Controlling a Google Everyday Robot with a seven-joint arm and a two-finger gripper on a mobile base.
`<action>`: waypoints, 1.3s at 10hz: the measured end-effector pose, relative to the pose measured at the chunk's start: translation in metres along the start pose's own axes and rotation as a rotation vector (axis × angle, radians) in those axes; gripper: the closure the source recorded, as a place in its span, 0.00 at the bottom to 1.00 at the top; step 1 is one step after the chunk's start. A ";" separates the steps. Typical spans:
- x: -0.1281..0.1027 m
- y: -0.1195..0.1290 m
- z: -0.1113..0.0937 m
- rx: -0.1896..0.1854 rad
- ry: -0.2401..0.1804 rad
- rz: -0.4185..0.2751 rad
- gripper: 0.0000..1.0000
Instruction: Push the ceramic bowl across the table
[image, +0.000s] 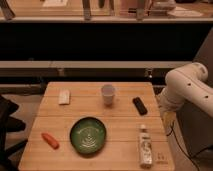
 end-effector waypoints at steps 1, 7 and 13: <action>-0.004 0.003 0.001 0.002 0.003 -0.007 0.20; -0.045 0.025 0.013 0.028 0.020 -0.086 0.20; -0.098 0.041 0.042 0.037 0.032 -0.166 0.20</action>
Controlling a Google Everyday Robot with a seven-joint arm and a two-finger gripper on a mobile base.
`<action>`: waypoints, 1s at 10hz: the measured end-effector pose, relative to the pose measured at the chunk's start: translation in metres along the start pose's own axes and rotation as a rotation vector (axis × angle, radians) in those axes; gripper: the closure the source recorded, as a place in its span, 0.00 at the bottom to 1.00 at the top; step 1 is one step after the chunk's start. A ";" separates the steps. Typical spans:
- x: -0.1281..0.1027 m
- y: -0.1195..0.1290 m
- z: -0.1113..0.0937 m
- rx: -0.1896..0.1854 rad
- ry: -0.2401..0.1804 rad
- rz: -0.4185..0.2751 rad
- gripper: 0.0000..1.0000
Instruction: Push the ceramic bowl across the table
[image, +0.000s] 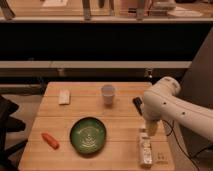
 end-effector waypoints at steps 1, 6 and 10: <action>-0.002 0.002 0.006 -0.002 0.004 -0.010 0.20; -0.024 0.011 0.035 -0.015 -0.004 -0.064 0.20; -0.026 0.020 0.044 -0.019 0.000 -0.081 0.20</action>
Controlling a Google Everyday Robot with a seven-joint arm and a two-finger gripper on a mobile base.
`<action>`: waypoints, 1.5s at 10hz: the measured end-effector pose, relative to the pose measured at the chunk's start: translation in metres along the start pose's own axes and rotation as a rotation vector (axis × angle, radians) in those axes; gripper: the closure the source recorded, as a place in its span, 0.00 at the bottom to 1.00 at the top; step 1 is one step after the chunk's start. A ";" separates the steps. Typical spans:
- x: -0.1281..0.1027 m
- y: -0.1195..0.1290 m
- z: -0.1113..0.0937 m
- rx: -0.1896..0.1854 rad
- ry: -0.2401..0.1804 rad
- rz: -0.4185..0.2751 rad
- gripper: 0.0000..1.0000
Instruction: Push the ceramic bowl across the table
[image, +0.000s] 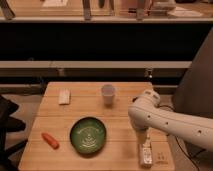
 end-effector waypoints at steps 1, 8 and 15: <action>-0.001 0.002 0.003 -0.001 -0.002 -0.005 0.20; -0.014 0.019 0.025 -0.017 -0.020 -0.028 0.20; -0.021 0.028 0.036 -0.036 -0.042 -0.040 0.20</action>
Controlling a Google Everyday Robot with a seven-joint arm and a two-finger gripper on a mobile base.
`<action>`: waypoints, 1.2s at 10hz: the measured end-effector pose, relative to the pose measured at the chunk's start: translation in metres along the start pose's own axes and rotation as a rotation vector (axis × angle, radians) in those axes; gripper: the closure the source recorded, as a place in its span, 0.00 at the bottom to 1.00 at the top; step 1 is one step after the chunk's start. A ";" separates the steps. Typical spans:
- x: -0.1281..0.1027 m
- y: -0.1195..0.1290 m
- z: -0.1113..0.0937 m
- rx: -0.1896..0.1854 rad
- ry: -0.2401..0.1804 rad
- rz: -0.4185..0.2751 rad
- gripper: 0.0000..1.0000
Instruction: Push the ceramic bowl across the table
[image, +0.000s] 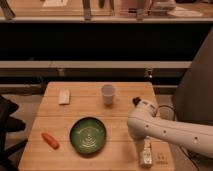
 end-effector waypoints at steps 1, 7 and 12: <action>0.000 0.001 0.001 -0.002 -0.002 -0.002 0.20; -0.004 0.006 0.009 -0.018 -0.017 -0.014 0.28; -0.008 0.008 0.013 -0.026 -0.025 -0.023 0.36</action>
